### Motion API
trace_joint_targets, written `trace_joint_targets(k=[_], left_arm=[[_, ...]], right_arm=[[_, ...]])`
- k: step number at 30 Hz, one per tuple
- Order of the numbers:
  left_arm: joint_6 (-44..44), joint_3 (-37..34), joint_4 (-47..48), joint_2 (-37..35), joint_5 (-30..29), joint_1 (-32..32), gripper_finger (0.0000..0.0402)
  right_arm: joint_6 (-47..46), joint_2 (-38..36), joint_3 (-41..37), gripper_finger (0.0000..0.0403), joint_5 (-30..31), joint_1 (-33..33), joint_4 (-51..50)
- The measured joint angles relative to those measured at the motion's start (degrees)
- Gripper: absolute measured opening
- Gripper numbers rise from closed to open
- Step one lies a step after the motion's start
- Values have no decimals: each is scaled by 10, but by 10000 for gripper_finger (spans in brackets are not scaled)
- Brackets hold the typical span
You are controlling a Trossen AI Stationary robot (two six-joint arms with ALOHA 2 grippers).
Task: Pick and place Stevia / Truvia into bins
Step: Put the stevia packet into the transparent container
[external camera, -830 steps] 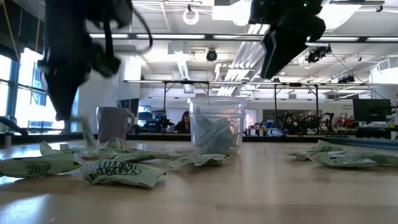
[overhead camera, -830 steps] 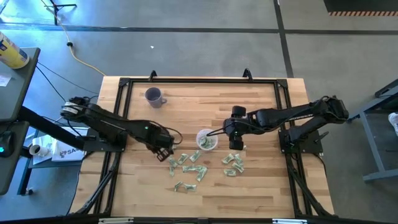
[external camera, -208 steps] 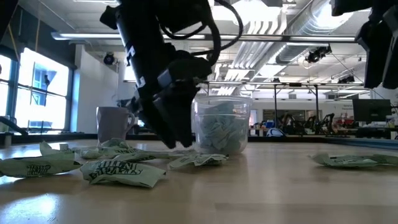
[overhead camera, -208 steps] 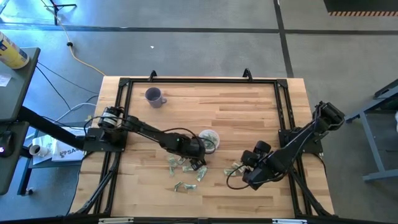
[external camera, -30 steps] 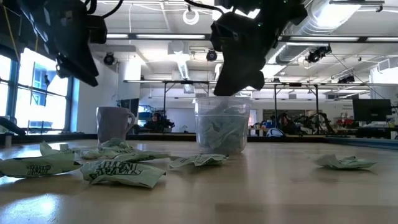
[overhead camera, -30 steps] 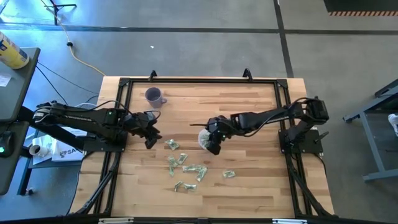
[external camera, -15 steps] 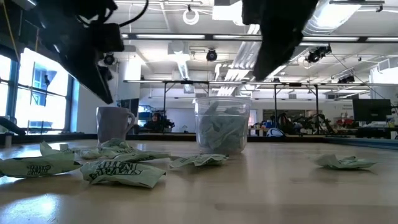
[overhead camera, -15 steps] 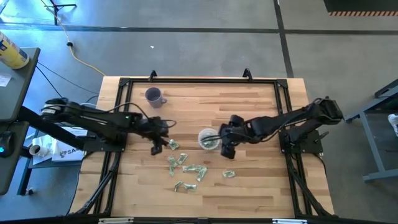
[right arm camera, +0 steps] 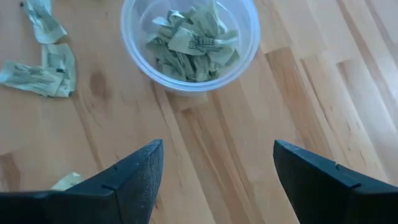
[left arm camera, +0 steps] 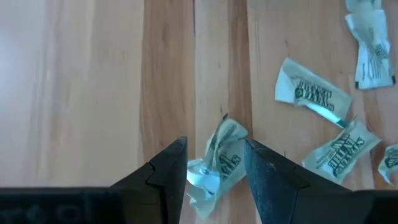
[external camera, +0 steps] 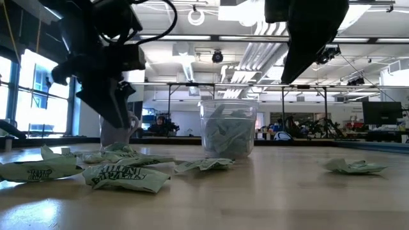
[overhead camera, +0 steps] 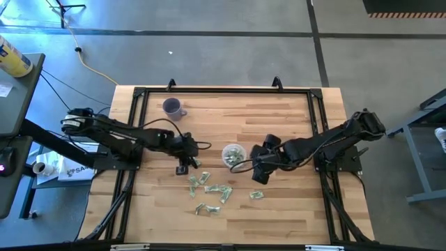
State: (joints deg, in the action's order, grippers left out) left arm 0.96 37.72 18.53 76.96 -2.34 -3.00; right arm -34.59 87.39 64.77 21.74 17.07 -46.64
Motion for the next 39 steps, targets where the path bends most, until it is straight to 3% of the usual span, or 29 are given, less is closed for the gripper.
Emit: trace_joint_targets(k=[12,22,24,30,39], left_arm=[[-42,0,-22,66,15,0,178],[-35,0,-23,78,-12,0,33],[-15,6,-18,77,-12,0,25],[78,93,16,71,-17,-11,31],[80,258,-5,103,-93,-39,26]], right_arm=[[-1,0,0,293,11,-5,-5],[-2,0,0,293,5,-5,-21],[-1,0,0,293,5,-3,-22],[4,-19,0,293,43,48,-39],[-109,-46,0,293,99,142,-134]])
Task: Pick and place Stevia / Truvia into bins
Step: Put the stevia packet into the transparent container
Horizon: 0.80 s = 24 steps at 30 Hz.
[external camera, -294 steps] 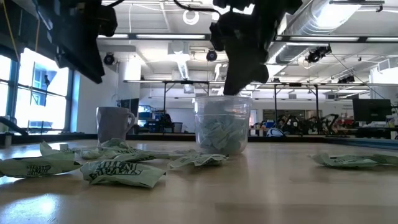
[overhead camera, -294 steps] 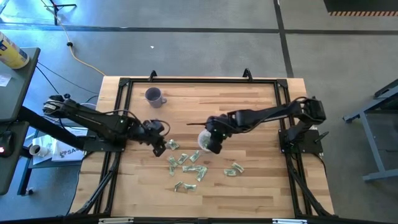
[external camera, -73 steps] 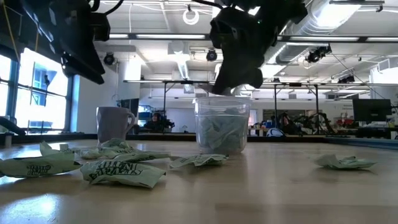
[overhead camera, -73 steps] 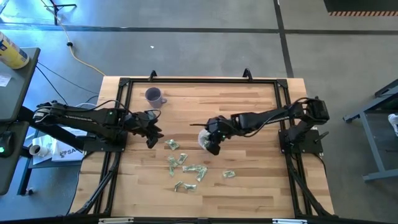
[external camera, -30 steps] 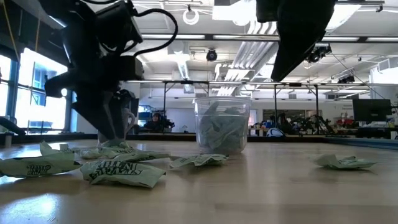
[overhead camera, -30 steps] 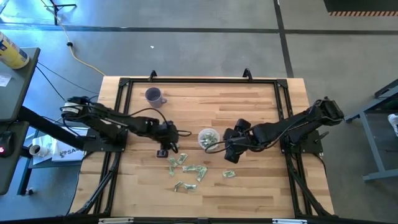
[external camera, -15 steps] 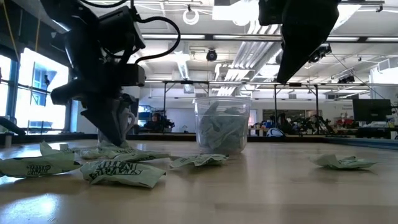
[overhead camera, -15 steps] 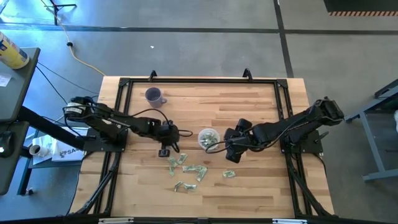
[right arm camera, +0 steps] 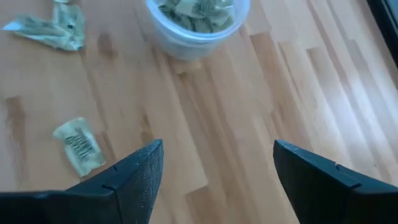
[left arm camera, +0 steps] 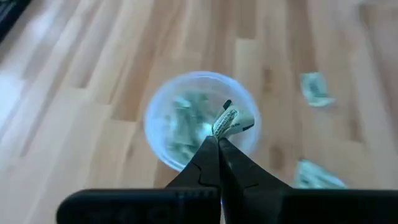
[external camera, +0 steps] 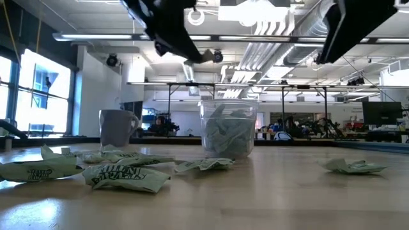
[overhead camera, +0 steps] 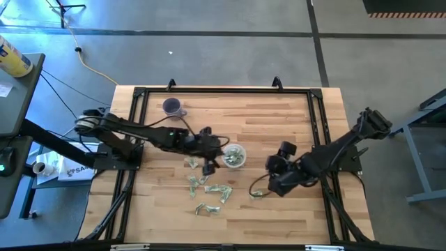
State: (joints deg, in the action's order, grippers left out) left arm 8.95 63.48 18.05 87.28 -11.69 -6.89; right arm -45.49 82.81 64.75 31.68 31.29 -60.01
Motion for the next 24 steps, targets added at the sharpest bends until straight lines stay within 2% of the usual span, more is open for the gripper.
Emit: trace_joint_targets(k=[3,6,10,13,17,21,24], left_arm=[[-11,38,-34,58,8,21,26],[-11,84,-25,123,14,46,29],[-11,139,33,183,59,59,85],[4,176,107,195,68,51,143],[49,213,244,189,43,32,202],[59,217,370,146,6,-8,223],[46,174,435,115,4,-39,217]], right_arm=[[-31,0,0,293,9,26,-6],[-66,0,0,293,26,43,-9],[-90,0,0,293,26,61,-22],[-104,0,0,293,27,69,-35],[-110,0,0,293,41,74,-52],[-86,1,0,293,56,70,-57],[-51,1,0,293,57,55,-55]])
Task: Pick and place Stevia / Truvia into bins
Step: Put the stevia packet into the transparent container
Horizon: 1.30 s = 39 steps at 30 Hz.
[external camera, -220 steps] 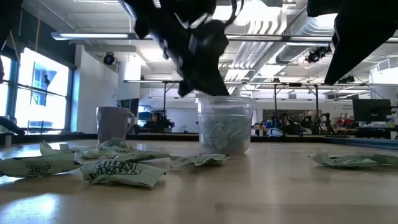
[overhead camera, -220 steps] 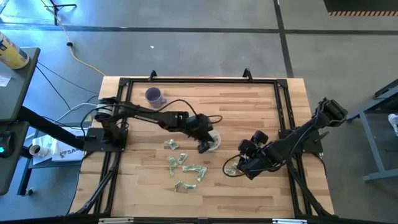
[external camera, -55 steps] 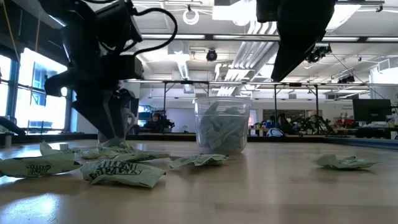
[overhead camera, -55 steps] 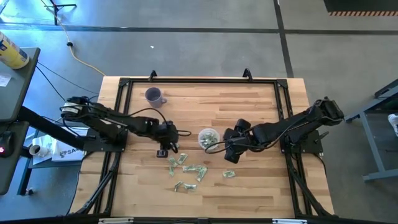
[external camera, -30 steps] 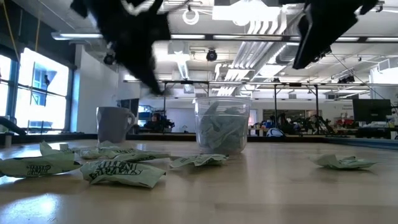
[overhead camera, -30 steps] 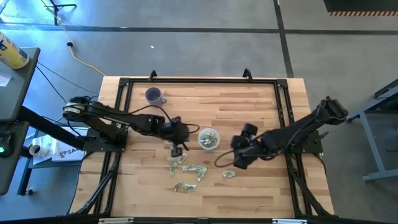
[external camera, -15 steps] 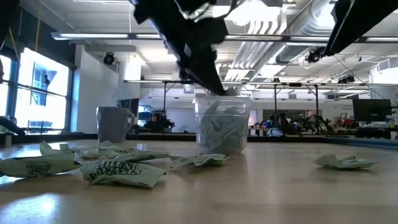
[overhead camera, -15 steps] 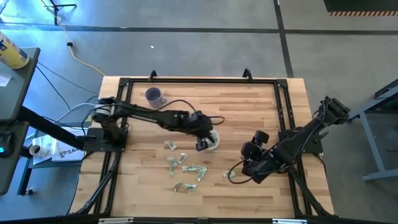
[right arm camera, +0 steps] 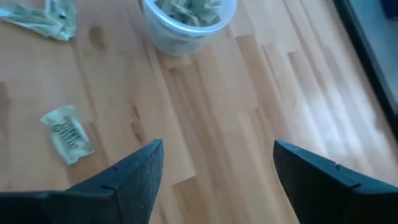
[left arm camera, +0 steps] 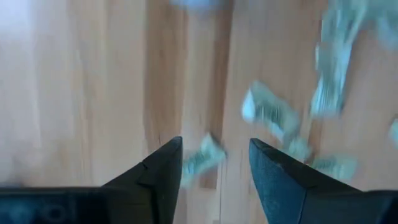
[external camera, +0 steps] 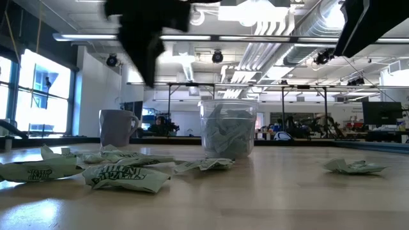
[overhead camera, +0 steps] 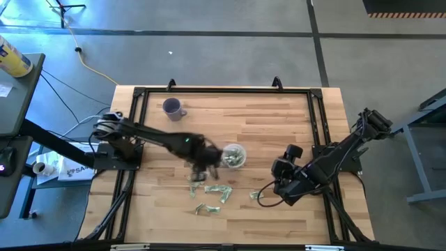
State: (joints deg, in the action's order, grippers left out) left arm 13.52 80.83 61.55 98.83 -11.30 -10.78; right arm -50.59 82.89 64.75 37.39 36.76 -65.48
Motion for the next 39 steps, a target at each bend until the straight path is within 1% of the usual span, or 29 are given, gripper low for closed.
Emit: trace_joint_targets(k=[3,5,8,9,11,13,15,19,24,29,33,35,39], left_arm=[[-24,-73,-17,-39,7,-20,200],[-52,-130,-45,-59,17,-25,190],[-82,-209,-105,-75,35,-21,179],[-92,-230,-134,-84,39,-15,178],[-110,-257,-164,-90,45,-6,178],[-116,-267,-186,-87,43,4,182],[-122,-267,-181,-89,43,12,191],[-200,-282,-198,-88,46,34,212],[-263,-301,-214,-87,96,76,222],[-310,-315,-241,-87,133,114,207],[-313,-328,-271,-87,145,130,185],[-313,-336,-286,-84,155,132,172],[-306,-343,-296,-66,156,129,144]], right_arm=[[36,0,0,293,3,-22,13],[62,0,0,293,1,-38,29],[94,0,0,293,-17,-60,55],[102,0,0,293,-24,-67,60],[110,0,0,293,-33,-78,69],[107,0,0,293,-38,-85,69],[99,0,0,293,-44,-91,69],[87,2,0,293,-40,-96,79],[80,8,0,293,-39,-113,93],[84,13,0,293,-44,-130,111],[86,16,0,293,-51,-140,112],[86,16,0,293,-54,-143,112],[86,16,0,293,-57,-144,112]])
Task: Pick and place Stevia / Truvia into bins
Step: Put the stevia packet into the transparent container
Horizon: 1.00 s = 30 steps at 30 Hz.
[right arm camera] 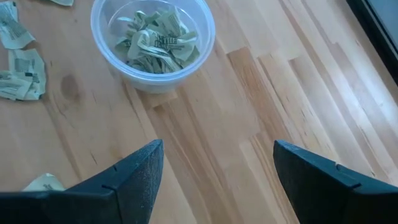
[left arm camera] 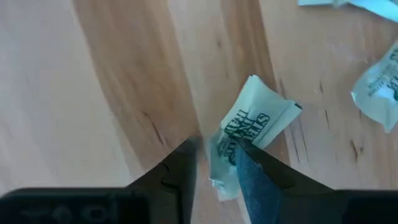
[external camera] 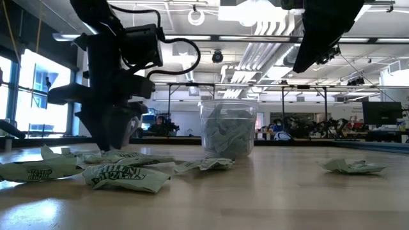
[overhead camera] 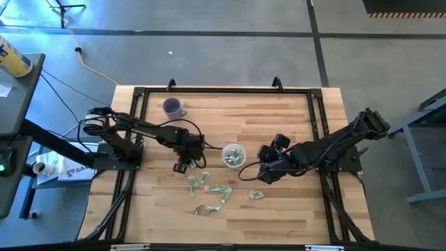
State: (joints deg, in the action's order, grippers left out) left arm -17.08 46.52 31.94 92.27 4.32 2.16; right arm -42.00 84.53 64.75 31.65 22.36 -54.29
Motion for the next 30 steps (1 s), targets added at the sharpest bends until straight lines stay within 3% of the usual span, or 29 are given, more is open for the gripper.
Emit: trace_joint_targets(k=[4,9,15,20,30], left_arm=[[40,0,2,12,-27,-1,103],[98,20,18,3,-53,0,23],[187,113,40,-22,-58,-7,36],[190,239,34,-28,-63,-42,22],[189,372,-5,120,-93,-22,25]], right_arm=[[-1,0,0,293,-5,0,-1],[0,0,0,293,-6,2,-7],[9,-7,0,293,-2,41,-12],[-47,-7,0,293,11,88,-67],[-115,-8,0,293,50,140,-90]])
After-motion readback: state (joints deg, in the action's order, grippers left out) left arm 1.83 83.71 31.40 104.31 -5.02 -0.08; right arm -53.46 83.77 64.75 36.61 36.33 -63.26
